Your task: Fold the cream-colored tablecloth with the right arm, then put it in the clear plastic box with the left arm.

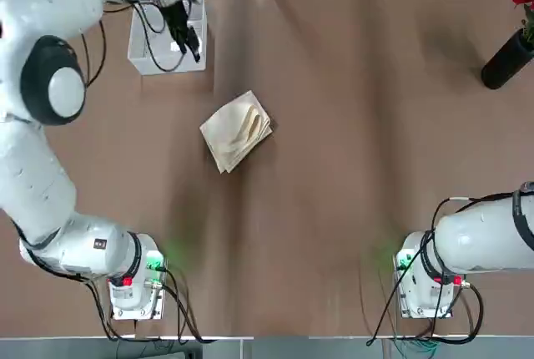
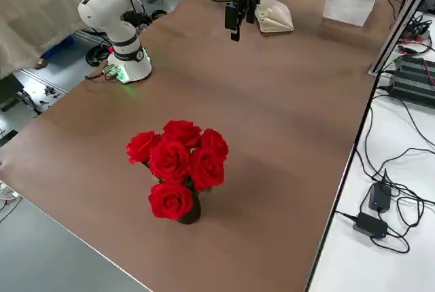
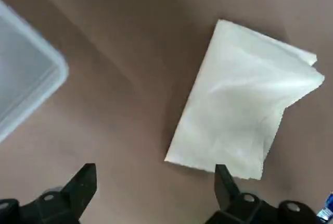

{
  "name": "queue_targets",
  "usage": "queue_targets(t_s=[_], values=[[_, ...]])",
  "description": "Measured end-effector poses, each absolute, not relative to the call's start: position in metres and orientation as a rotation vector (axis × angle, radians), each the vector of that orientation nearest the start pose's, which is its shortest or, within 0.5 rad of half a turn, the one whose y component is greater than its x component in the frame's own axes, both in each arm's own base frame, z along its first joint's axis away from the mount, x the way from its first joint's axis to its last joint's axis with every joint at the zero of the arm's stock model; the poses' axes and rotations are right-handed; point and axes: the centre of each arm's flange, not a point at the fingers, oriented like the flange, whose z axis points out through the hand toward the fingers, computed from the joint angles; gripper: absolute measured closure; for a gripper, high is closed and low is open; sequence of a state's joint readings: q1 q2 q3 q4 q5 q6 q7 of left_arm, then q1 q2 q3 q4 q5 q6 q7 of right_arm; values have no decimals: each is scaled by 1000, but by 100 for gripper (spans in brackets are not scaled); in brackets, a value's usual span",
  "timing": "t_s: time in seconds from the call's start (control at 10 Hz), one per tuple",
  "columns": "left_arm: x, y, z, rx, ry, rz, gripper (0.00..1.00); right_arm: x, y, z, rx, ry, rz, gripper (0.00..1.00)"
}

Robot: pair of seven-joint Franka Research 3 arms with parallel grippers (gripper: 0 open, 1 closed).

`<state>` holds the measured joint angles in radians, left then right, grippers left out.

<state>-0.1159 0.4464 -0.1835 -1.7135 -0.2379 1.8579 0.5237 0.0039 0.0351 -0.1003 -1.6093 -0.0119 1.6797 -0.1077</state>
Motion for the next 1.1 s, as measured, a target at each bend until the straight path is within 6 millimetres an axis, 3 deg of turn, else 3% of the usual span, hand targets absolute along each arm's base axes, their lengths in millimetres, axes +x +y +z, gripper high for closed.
queue_targets(t_s=[0.3, 0.5, 1.1], values=[[612, -221, 271, -3217, 1257, 526, 0, 572, -55, 596, -3160, -21, -54, 0], [606, -235, 233, -3201, 1293, 623, 0, 572, -55, 596, -3160, -21, -54, 0], [590, -278, 204, -3168, 1385, 650, 0, 572, -55, 596, -3160, -21, -54, 0]])
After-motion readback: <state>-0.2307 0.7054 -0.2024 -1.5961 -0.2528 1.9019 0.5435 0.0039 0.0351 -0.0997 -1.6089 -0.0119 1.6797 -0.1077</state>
